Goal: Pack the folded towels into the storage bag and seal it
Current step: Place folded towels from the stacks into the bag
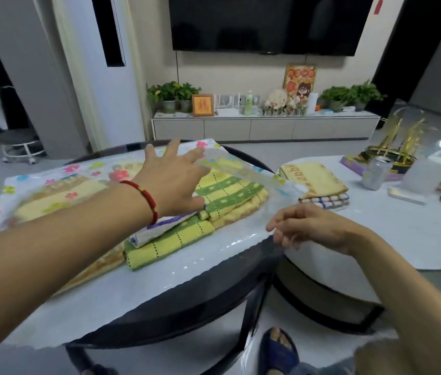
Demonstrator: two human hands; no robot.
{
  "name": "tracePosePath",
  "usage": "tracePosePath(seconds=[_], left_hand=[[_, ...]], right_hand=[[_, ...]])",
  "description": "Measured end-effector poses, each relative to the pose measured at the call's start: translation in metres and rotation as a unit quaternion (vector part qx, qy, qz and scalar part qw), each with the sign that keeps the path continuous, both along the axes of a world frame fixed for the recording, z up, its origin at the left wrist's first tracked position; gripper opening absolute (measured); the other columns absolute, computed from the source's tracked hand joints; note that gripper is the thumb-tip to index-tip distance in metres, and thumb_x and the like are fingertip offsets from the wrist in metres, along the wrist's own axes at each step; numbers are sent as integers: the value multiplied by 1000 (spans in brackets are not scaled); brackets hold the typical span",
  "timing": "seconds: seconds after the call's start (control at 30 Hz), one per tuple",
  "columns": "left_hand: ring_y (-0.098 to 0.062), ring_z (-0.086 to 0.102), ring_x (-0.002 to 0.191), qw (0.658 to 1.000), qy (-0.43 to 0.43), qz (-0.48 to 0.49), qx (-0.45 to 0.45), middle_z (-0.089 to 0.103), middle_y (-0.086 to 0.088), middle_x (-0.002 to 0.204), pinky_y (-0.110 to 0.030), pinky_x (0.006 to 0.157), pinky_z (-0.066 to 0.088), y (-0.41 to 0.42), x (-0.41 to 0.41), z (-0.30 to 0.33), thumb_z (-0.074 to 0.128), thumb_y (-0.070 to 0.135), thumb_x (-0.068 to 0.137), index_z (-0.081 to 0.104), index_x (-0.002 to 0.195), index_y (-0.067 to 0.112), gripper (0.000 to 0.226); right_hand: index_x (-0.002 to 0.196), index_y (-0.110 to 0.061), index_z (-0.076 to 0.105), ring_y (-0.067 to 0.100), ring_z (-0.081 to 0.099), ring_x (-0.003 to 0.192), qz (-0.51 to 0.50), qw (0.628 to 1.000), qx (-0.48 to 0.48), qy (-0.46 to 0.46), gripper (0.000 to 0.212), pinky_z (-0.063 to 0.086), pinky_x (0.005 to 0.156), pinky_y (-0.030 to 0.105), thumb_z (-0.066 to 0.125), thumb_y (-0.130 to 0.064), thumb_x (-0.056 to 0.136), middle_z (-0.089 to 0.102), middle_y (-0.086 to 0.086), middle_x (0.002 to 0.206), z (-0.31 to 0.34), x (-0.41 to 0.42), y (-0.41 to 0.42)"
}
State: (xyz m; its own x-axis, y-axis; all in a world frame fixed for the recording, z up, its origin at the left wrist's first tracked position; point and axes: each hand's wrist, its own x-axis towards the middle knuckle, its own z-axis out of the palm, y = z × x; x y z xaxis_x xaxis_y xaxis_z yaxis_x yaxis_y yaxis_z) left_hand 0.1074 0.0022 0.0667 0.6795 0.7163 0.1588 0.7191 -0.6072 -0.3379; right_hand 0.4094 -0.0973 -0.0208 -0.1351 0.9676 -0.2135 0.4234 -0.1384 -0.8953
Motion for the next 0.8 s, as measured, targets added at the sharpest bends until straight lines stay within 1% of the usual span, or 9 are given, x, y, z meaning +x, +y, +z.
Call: tracePosePath(seconds=[0.13, 0.23, 0.3, 0.37, 0.43, 0.6, 0.7, 0.77, 0.8], left_hand=[[-37, 14, 146, 999, -13, -32, -19, 19, 5, 162, -73, 106, 24, 7, 37, -15, 59, 60, 81, 44, 141, 45, 64], [-36, 14, 146, 998, -21, -50, -13, 20, 7, 162, -71, 107, 25, 15, 61, -21, 62, 59, 80, 44, 140, 47, 63], [-35, 12, 147, 998, -30, -55, -16, 18, 8, 163, -71, 108, 24, 22, 72, -23, 61, 60, 80, 44, 140, 47, 63], [-33, 11, 148, 997, -39, -56, -27, 18, 9, 163, -71, 108, 24, 29, 81, -23, 60, 62, 80, 44, 140, 48, 64], [-33, 13, 147, 997, -43, -61, -36, 20, 9, 162, -70, 108, 27, 38, 90, -20, 59, 63, 78, 44, 140, 48, 65], [-31, 15, 147, 996, -44, -61, -45, 21, 10, 162, -69, 109, 28, 55, 109, -16, 59, 67, 76, 44, 139, 49, 68], [-31, 19, 146, 995, -53, -67, -49, 24, 10, 161, -66, 108, 31, 56, 112, -18, 57, 67, 74, 45, 139, 48, 68], [-31, 19, 146, 995, -56, -62, -56, 24, 11, 161, -66, 107, 32, 55, 112, -18, 55, 67, 74, 45, 138, 50, 67], [-30, 18, 145, 995, -59, -59, -59, 23, 11, 161, -66, 107, 33, 53, 110, -18, 54, 67, 74, 46, 136, 51, 65]], right_hand=[[86, -14, 82, 21, 57, 66, -214, 975, 61, -18, 21, 44, 56, 28, 66, -16, 99, 68, 9, 76, -14, 84, 12], [96, -12, 81, 27, 67, 81, -350, 918, 95, -158, 19, 51, 69, 32, 62, -14, 97, 76, 14, 100, -33, 126, 52], [113, -12, 78, 32, 68, 105, -370, 878, 96, -287, 24, 52, 87, 34, 62, -19, 97, 74, 15, 122, -43, 146, 83], [122, -19, 74, 36, 64, 117, -360, 854, 65, -369, 28, 50, 101, 44, 62, -28, 98, 64, 16, 136, -51, 163, 112], [126, -28, 69, 36, 57, 126, -346, 835, 25, -428, 29, 40, 112, 53, 60, -37, 100, 54, 14, 144, -57, 182, 138], [144, -23, 47, 41, 52, 131, -351, 860, -9, -371, 49, 32, 117, 60, 62, -38, 100, 58, 19, 139, -68, 216, 183], [136, -25, 49, 40, 55, 124, -354, 841, 17, -409, 50, 34, 109, 54, 73, -30, 92, 62, 16, 128, -70, 216, 193], [132, -25, 45, 41, 61, 107, -362, 868, 26, -340, 57, 52, 84, 46, 79, -16, 87, 60, 19, 123, -65, 217, 194], [131, -25, 44, 40, 62, 97, -364, 882, 17, -300, 60, 52, 67, 40, 80, -11, 85, 58, 21, 119, -60, 220, 192]])
